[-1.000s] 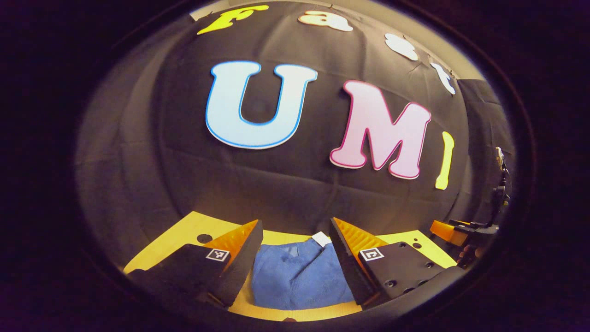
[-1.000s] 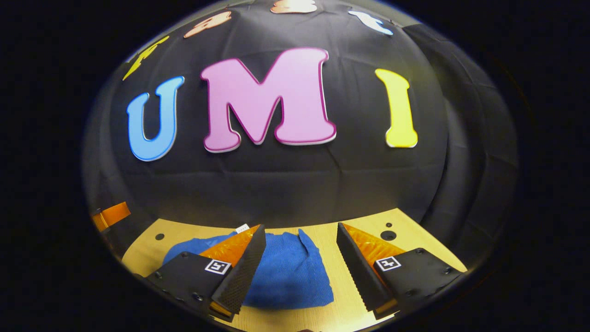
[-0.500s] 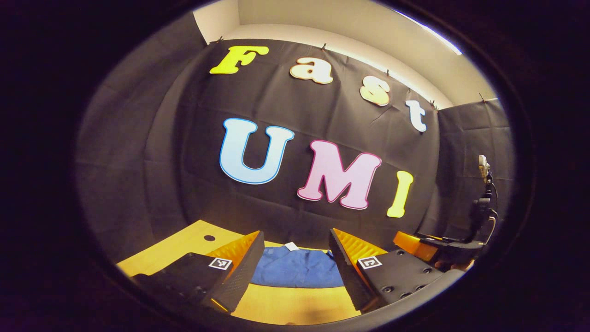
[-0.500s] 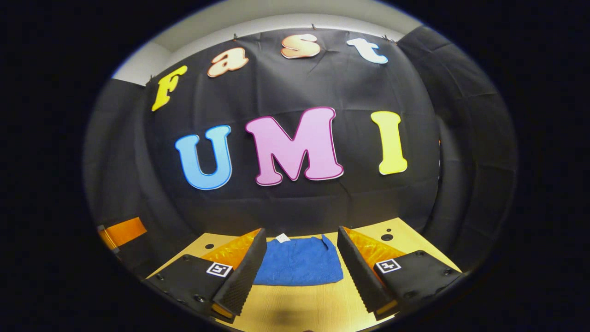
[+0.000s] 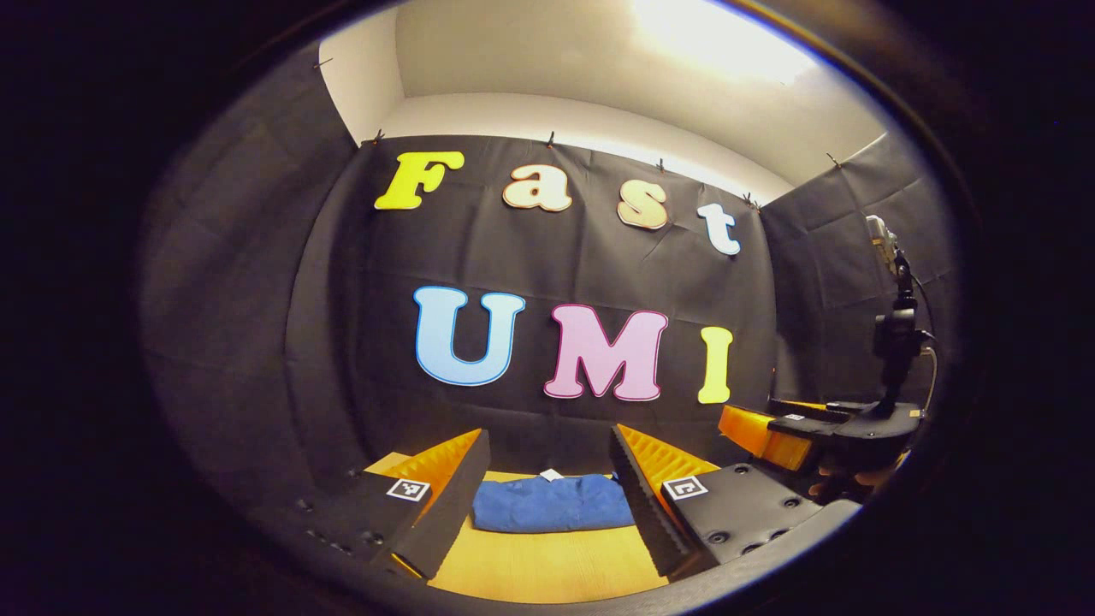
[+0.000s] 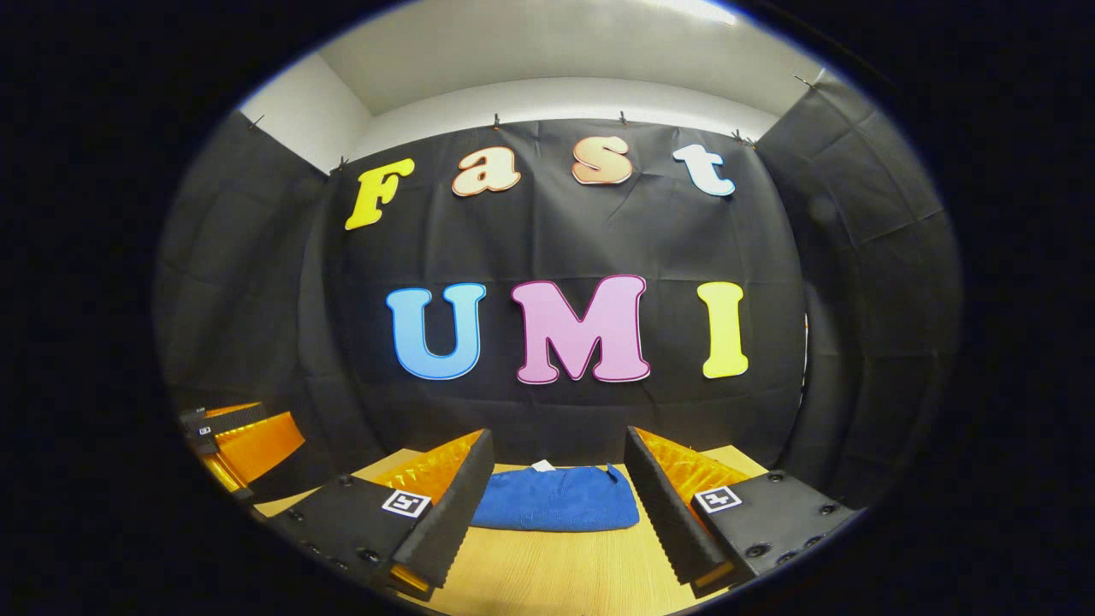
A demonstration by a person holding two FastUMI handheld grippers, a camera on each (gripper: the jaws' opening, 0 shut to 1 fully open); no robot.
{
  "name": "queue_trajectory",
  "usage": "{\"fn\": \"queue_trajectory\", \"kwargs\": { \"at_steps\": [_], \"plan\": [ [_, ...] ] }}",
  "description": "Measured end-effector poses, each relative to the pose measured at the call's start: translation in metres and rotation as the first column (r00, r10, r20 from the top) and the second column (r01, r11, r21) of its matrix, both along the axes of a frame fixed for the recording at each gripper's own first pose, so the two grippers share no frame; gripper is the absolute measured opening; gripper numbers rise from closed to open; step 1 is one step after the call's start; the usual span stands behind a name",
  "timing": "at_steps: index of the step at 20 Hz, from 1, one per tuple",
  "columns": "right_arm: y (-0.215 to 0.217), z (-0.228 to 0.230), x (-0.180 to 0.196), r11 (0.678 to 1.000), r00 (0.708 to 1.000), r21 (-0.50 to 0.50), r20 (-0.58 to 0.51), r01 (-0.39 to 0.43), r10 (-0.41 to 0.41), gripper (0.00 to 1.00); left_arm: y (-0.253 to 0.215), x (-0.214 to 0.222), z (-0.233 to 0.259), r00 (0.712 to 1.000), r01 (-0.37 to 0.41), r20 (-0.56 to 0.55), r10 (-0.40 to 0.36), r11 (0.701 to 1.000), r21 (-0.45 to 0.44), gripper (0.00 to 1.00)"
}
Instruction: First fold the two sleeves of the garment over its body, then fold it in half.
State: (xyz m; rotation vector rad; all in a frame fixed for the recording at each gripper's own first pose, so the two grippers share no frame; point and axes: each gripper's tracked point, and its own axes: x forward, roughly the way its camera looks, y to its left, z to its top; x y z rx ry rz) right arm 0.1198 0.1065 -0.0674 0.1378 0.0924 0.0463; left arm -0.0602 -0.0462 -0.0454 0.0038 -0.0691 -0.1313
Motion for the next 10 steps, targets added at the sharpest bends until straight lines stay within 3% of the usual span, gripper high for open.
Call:
{"fn": "queue_trajectory", "kwargs": {
  "at_steps": [8, 9, 10],
  "plan": [
    [0.033, -0.001, -0.038, 0.999, 0.999, -0.004, 0.002, -0.042, 0.042, 0.96, 0.016, -0.038, -0.001, 1.0, -0.031, -0.003, 0.031, 0.999, 0.018, 0.81],
    [0.035, -0.001, -0.04, 0.999, 0.999, 0.005, 0.002, -0.049, 0.049, 0.85, 0.016, -0.041, -0.003, 1.0, -0.029, -0.009, 0.029, 0.999, 0.018, 0.81],
    [0.038, -0.004, -0.043, 0.998, 0.998, 0.019, -0.007, -0.055, 0.055, 0.85, 0.016, -0.042, -0.005, 0.999, -0.029, -0.013, 0.03, 0.999, 0.023, 0.81]
  ]
}}
